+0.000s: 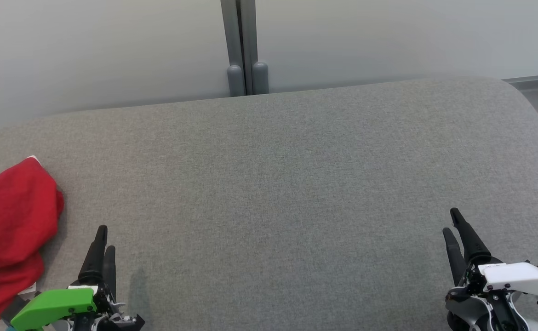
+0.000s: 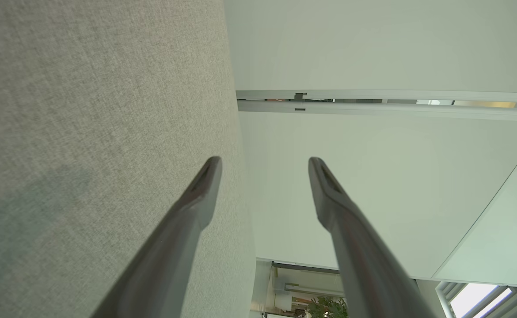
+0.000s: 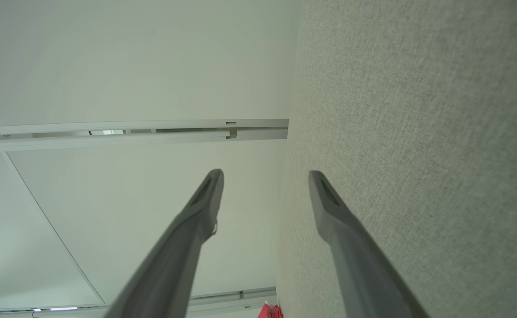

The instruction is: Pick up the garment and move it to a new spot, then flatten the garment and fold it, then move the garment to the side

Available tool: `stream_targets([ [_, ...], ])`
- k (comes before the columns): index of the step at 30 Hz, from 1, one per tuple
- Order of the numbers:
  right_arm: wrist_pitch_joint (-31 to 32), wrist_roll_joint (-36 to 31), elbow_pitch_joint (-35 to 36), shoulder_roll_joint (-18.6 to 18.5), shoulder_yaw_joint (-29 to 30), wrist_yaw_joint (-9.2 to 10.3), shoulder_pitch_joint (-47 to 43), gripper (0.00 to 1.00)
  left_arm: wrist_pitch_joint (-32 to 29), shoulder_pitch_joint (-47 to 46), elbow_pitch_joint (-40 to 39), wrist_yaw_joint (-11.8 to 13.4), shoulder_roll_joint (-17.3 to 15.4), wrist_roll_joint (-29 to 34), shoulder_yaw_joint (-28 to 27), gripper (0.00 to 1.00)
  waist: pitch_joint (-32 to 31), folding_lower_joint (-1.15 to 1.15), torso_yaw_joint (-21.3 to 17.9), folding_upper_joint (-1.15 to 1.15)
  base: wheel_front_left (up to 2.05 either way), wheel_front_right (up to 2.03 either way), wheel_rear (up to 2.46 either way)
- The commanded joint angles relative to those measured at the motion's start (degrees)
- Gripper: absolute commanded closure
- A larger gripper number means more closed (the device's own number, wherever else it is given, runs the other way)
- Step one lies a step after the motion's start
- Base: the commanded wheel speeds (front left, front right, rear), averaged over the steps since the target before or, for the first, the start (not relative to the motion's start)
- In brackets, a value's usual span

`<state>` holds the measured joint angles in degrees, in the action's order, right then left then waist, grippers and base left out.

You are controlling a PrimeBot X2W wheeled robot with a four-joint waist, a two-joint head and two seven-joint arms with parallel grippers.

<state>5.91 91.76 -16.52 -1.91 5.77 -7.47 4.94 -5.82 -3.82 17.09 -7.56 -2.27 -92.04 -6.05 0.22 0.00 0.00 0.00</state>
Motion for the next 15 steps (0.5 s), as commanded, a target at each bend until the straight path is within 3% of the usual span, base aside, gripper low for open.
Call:
stream_targets([
  [1, -0.84, -1.27, 0.92, -0.58, -0.62, -0.01, 1.29, 0.00, 0.76, -1.46, -0.61, 0.01, -0.71, 1.29, 0.35, 0.00, 0.02, 0.00, 0.00, 0.00, 0.00, 0.00, 0.00],
  [6, -2.23, -5.82, 0.88, -0.81, -0.94, -0.01, 1.93, 0.00, 2.20, -2.07, -0.03, 0.01, -1.58, 5.35, 0.98, 0.00, 0.09, 0.00, -0.02, 0.00, 0.00, 0.00, 0.00],
  [15, -4.61, -18.86, 1.72, -0.66, -1.02, -0.02, 2.78, 0.00, 4.57, -2.15, -0.76, 0.02, -2.72, 18.07, 2.27, 0.00, 0.26, 0.00, -0.18, 0.00, 0.00, 0.00, 0.00],
])
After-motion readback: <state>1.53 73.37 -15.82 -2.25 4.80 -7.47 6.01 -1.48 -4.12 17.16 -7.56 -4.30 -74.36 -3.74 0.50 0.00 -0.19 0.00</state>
